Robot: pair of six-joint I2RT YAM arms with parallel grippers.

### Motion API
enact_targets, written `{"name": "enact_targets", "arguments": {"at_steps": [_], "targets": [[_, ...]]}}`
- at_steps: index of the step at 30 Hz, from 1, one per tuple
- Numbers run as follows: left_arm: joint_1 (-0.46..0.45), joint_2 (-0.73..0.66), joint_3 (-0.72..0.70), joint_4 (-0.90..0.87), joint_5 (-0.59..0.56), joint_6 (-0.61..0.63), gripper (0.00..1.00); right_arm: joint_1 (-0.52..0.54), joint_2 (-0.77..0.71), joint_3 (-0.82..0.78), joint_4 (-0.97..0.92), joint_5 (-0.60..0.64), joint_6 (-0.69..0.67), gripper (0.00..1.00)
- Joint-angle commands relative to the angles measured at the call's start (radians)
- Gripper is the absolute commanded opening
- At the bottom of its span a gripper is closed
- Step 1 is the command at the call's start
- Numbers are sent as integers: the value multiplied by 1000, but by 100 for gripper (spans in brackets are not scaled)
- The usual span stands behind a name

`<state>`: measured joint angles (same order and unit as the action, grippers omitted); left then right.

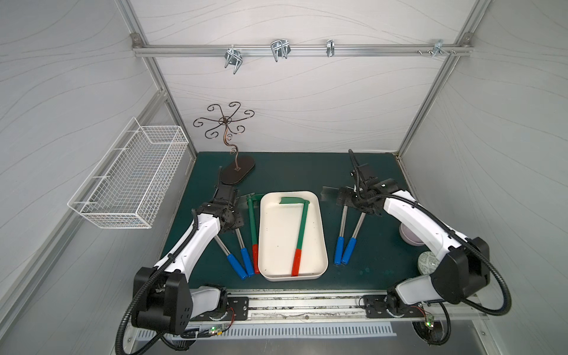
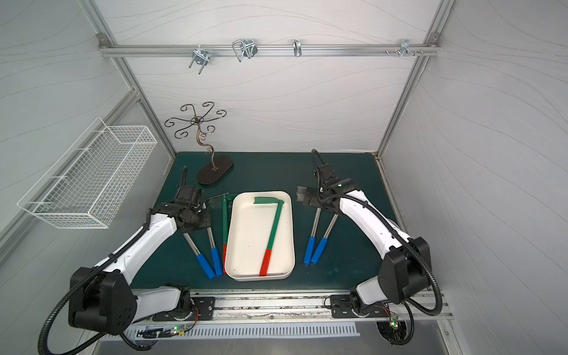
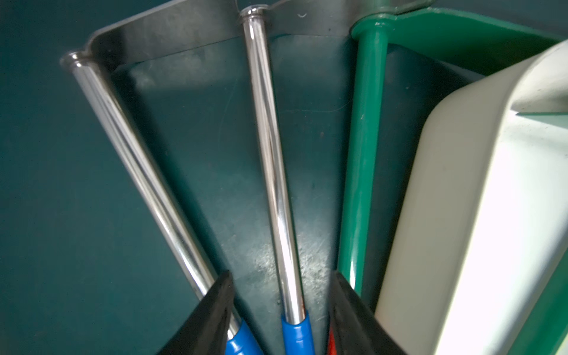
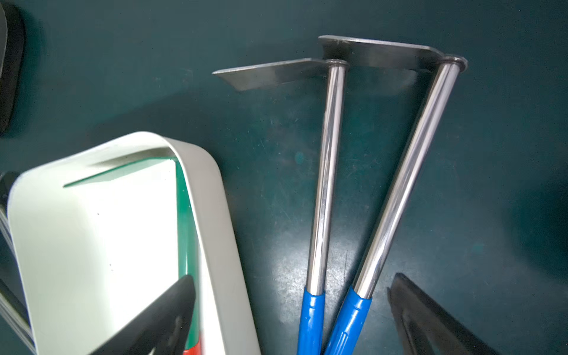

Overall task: Put the small hoe into the storage box
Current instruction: Place the hoe in the storage box, then pick up the hoe from the center of the board.

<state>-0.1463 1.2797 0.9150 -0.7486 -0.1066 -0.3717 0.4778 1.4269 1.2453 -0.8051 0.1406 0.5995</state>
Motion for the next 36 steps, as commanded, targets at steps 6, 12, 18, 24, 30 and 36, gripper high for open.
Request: {"name": "enact_targets", "arguments": {"at_steps": [6, 12, 18, 24, 30, 36], "targets": [[-49, 217, 163, 100, 17, -78, 48, -2, -118, -16, -23, 14, -97, 97], [-50, 384, 242, 140, 30, -98, 47, -1, -180, -56, -26, -7, -108, 94], [-50, 490, 303, 152, 44, -102, 47, 4, -200, -90, -20, -36, -110, 94], [-50, 561, 340, 145, 30, -94, 47, 14, -191, -111, -15, -49, -108, 94], [-50, 618, 353, 154, 37, -95, 45, 51, -171, -116, -8, -44, -95, 94], [-50, 663, 385, 138, 50, -87, 41, 95, -150, -119, -5, -38, -88, 93]]}}
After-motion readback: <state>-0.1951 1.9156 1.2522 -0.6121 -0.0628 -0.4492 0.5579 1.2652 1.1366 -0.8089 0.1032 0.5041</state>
